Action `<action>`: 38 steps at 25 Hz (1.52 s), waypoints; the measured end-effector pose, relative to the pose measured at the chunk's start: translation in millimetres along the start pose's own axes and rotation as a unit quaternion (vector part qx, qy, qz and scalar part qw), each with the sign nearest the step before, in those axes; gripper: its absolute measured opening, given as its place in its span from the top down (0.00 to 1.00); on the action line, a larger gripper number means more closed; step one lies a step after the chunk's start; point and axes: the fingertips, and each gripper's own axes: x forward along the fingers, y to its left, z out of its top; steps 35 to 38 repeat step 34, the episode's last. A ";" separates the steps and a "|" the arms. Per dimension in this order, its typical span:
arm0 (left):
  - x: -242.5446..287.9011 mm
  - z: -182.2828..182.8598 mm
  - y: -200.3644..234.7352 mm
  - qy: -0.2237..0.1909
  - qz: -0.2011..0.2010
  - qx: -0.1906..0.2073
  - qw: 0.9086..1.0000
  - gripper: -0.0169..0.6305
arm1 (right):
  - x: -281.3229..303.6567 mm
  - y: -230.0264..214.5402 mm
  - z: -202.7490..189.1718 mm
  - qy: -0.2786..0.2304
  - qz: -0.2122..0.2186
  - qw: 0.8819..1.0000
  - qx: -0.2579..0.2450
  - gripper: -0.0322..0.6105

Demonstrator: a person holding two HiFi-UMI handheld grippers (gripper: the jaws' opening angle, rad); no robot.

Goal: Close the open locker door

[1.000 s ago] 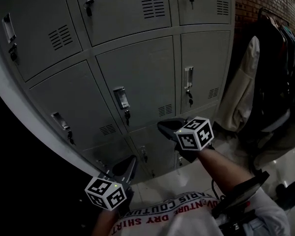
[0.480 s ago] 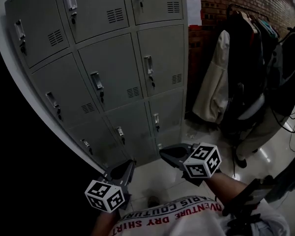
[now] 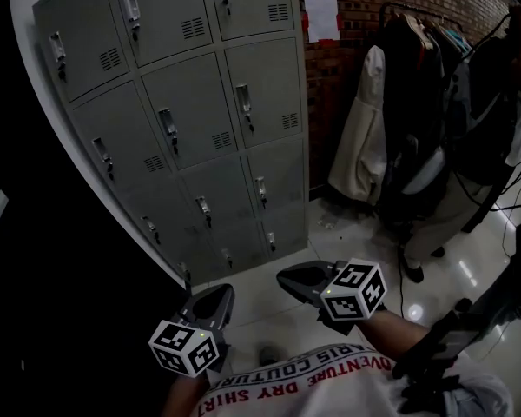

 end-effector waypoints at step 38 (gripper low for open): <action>-40.1 -6.0 -31.9 -0.017 0.005 0.013 1.000 0.97 | -16.4 46.2 -13.4 -0.007 0.009 1.000 -0.015 0.96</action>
